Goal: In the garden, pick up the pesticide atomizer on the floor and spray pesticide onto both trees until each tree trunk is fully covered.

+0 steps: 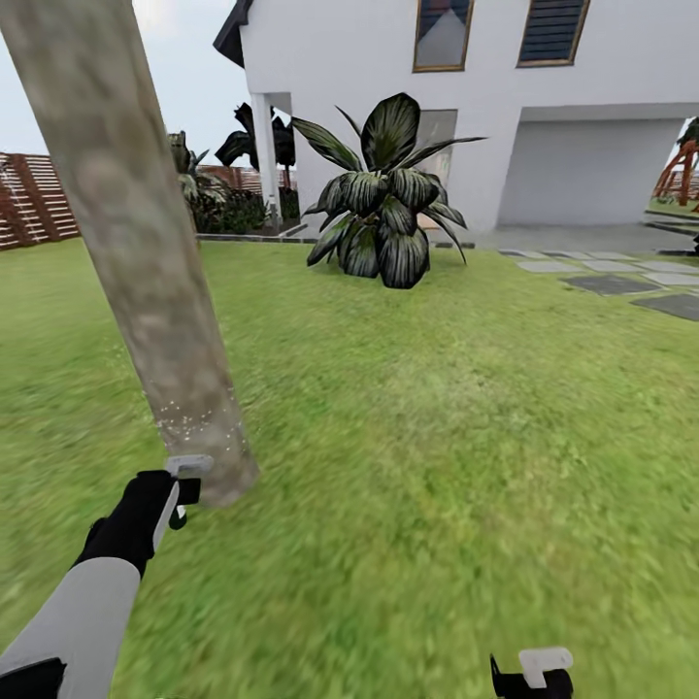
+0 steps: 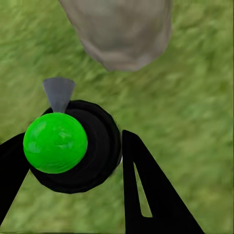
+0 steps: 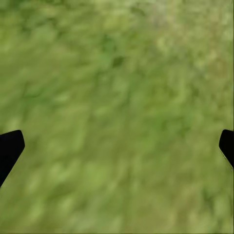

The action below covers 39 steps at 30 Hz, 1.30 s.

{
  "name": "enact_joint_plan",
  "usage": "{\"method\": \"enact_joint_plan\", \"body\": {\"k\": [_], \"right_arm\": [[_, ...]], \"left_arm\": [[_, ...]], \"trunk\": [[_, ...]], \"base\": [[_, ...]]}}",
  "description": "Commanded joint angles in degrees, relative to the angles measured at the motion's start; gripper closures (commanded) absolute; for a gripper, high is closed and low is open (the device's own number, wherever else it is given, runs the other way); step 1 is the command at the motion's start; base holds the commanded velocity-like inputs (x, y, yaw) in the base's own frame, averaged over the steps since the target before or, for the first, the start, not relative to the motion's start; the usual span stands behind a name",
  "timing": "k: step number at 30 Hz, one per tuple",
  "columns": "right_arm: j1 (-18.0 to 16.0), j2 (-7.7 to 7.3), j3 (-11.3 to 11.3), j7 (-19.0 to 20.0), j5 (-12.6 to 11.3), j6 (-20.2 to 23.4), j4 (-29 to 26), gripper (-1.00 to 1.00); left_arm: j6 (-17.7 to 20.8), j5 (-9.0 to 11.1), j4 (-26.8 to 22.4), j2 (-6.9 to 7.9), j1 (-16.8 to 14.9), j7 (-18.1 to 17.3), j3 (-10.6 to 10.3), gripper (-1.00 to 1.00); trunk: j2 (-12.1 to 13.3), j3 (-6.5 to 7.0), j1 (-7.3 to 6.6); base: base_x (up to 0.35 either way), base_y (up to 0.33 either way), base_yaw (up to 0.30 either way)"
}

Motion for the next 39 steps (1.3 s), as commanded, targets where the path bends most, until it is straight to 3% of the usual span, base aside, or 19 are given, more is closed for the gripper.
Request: {"method": "enact_joint_plan", "body": {"k": [1,10,14,22,25,27,31,34,39], "right_arm": [[0.00,0.00,0.00,0.00,-0.01,0.00,0.00,-1.00],[0.03,0.00,0.00,0.07,-0.02,0.01,0.00,-1.00],[0.00,0.00,0.00,0.07,-0.01,0.03,-0.01,-1.00],[0.00,-0.09,0.00,0.07,0.07,0.09,0.00,-1.00],[0.00,-0.09,0.00,0.07,0.05,0.09,0.00,-1.00],[0.00,-0.09,0.00,0.11,0.05,0.09,0.00,-1.00],[0.00,-0.09,0.00,0.07,0.05,0.09,0.00,-1.00],[0.00,-0.06,0.00,0.07,0.06,0.09,0.00,-1.00],[0.00,-0.01,0.00,0.11,0.06,0.09,0.00,-1.00]], "left_arm": [[0.02,0.00,-0.06,0.02,0.00,-0.01,0.05,1.00],[0.50,0.08,-1.72,-0.48,-0.96,-0.02,0.14,1.00],[5.69,0.16,-4.59,-0.67,-3.85,-0.23,0.10,1.00],[6.54,-0.08,-5.54,0.15,-5.36,-0.29,-0.05,1.00],[6.69,-0.16,-6.29,-0.42,-5.49,-0.14,-3.92,1.00],[6.71,-0.14,-6.38,-0.58,-5.56,-0.05,-4.91,1.00],[7.50,-0.18,-7.81,0.36,-5.62,-0.09,-4.80,1.00],[9.70,0.17,-9.41,2.47,-5.40,-0.23,-4.56,1.00],[9.96,0.42,-9.77,1.55,-5.34,-0.27,-4.96,1.00]], "trunk": [[0.00,0.00,0.00],[0.00,0.00,0.00],[0.00,0.00,0.00],[0.00,0.00,0.00],[0.00,0.00,0.00],[0.00,0.00,0.00],[0.00,0.00,0.00],[0.00,0.00,0.00],[0.00,0.00,0.00]], "base": [[0.005,-0.186,0.277],[-0.112,-0.104,0.277],[-0.001,-0.001,0.108],[0.000,-0.009,0.003],[0.072,-0.228,0.000],[0.109,-0.260,0.000],[0.134,-0.258,0.019],[0.130,-0.155,0.201],[0.020,-0.020,0.272]]}}
